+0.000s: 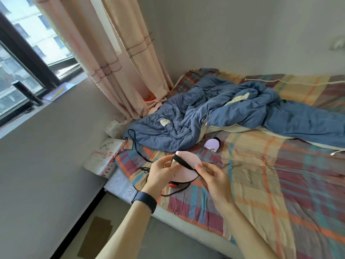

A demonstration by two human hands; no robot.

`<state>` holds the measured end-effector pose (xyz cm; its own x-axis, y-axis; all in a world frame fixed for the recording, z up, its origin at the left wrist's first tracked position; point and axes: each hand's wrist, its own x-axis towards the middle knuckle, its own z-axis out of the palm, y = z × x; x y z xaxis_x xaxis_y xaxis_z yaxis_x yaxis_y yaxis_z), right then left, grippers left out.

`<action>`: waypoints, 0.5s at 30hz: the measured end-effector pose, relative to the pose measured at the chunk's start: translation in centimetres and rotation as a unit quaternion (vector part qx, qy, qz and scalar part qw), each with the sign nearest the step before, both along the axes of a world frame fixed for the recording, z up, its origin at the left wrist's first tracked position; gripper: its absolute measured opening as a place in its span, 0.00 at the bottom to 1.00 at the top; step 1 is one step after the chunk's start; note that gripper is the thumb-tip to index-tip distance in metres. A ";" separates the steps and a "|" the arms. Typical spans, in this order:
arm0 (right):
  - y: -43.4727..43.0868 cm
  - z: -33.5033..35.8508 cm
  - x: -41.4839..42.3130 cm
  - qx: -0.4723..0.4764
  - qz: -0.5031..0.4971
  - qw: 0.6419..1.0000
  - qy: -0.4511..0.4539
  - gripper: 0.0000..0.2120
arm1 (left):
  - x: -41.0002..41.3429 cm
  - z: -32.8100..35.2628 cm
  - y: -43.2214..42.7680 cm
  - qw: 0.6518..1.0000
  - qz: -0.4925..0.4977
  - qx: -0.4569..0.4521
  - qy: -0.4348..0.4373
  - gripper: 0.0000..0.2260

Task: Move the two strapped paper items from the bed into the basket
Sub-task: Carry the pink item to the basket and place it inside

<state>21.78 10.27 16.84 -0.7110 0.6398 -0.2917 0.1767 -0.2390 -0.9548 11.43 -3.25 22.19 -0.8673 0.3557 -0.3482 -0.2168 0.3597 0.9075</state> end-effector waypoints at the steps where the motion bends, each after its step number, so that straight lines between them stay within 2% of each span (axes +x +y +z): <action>1: 0.0 -0.3 0.9 0.054 0.033 0.998 -0.024 0.14 | 0.6 -0.3 0.3 1.000 -0.005 -0.009 -0.003 0.10; 3: 0.3 -0.9 2.2 0.142 0.051 0.987 -0.061 0.15 | 1.1 -0.8 0.6 1.000 -0.021 -0.019 -0.005 0.11; 7: 1.3 -1.5 6.4 0.208 -0.058 0.974 -0.066 0.08 | 3.0 -1.9 2.8 0.995 -0.089 -0.014 -0.046 0.10; 11: 1.6 -1.3 13.2 0.171 -0.168 0.967 -0.090 0.07 | 6.7 -3.2 6.8 0.974 -0.203 -0.016 -0.097 0.11; 15: 1.1 -1.1 21.3 0.176 -0.280 0.937 -0.109 0.03 | 12.4 -4.3 10.9 0.932 -0.357 -0.022 -0.056 0.12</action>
<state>43.09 11.37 15.69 -0.1835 0.9788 -0.0910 0.3171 -0.0287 -0.9480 23.88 7.69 17.87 -0.3726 0.8111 -0.4509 -0.0011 0.4855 0.8742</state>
